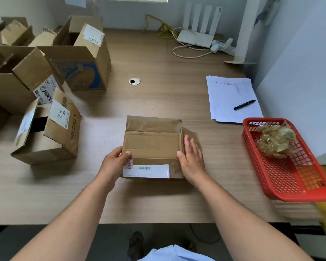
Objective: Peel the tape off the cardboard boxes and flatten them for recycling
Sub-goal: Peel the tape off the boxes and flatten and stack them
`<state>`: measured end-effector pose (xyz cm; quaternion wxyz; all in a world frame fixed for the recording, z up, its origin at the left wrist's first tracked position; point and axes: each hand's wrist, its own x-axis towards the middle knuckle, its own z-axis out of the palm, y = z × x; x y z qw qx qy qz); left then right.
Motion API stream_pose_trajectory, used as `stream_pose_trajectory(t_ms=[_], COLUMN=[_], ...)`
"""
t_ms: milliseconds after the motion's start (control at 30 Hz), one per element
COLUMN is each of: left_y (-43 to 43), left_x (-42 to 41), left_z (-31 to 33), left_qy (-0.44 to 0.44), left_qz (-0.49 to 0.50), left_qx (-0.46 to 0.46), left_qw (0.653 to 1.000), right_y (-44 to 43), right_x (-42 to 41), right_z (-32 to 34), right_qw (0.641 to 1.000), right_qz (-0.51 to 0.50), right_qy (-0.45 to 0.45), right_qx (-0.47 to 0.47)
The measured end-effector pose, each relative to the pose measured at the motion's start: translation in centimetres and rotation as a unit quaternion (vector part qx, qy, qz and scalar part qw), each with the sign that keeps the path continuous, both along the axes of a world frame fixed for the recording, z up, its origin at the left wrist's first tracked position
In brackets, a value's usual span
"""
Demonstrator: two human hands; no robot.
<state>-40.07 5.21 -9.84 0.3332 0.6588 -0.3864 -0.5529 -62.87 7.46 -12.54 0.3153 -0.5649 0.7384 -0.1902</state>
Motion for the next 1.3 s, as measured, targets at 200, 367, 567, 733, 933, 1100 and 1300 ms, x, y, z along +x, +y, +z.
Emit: stream_pose_trajectory(t_ms=[200, 367, 567, 733, 933, 1100, 1300], left_y=[-0.5, 0.2, 0.5, 0.5, 0.2, -0.4, -0.1], left_x=[1.3, 1.0, -0.6, -0.2, 0.0, 0.8, 1.5], left_z=[-1.9, -3.7, -5.7, -6.7, -6.9, -6.5, -5.7], left_qy=[-0.041, -0.355, -0.511, -0.524, -0.514, -0.496, -0.527], left_qz=[0.026, -0.141, -0.407, -0.421, -0.422, -0.4, -0.281], left_qx=[0.013, -0.083, -0.09, -0.086, -0.103, -0.137, -0.069], left_qw=[0.999, 0.92, 0.752, 0.736, 0.74, 0.759, 0.799], right_y=[0.1, -0.3, -0.5, -0.5, -0.7, -1.4, -0.5], right_x=[2.6, 3.2, 3.5, 4.9, 5.1, 4.9, 1.3], right_z=[-2.3, -2.9, -1.9, -2.4, -3.4, -2.3, -0.2], right_qw=[0.971, 0.953, 0.962, 0.962, 0.949, 0.986, 0.967], right_qz=[0.106, 0.124, 0.104, 0.112, 0.13, 0.073, -0.189], right_qy=[0.191, 0.246, 0.228, 0.249, 0.276, 0.144, 0.158], right_qx=[0.099, 0.124, 0.11, 0.027, 0.077, 0.049, 0.07])
